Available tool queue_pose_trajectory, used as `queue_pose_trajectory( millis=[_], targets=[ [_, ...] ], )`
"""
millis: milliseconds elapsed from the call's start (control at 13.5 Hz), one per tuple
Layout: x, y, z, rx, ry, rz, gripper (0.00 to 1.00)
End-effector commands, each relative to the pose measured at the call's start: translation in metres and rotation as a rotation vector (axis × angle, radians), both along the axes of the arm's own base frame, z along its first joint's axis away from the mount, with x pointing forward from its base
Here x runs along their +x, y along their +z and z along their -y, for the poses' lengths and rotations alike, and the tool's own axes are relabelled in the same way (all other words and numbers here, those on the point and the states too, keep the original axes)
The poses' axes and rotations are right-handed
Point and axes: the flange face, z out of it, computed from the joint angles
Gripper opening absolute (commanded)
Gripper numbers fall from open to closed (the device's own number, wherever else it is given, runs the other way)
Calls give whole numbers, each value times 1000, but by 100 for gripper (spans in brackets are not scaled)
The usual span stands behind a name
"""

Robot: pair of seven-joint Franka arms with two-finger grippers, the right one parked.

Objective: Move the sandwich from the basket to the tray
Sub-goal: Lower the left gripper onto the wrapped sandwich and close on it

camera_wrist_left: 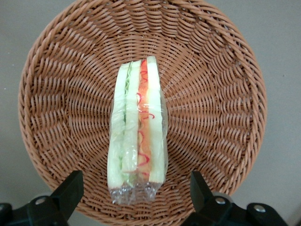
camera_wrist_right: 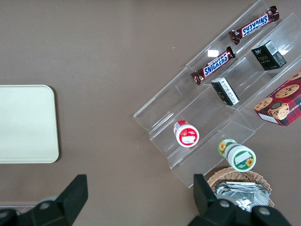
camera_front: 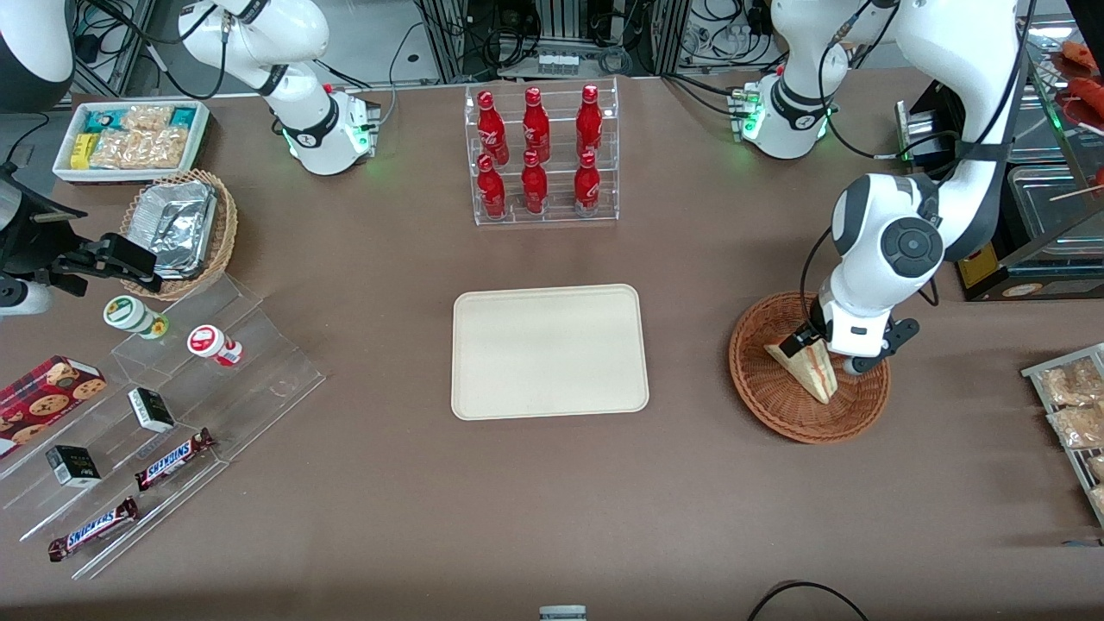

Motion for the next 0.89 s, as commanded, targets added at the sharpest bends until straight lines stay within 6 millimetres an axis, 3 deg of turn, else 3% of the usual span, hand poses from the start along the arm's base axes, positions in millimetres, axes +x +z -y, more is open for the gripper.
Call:
queue_pose_trajectory(
  millis=[0,148,221,369,443,664,812],
  targets=[
    [2,-15,0,11,12,17,100],
    [3,-26,-3,10,19,19,100],
    [3,-29,-4,11,20,13,92],
    [2,-27,-5,12,17,9,18],
    [1,-27,-5,15,16,-2,0],
    [-1,-23,-5,20,9,-23,0],
    [-1,1,-6,27,2,-36,0]
  ],
)
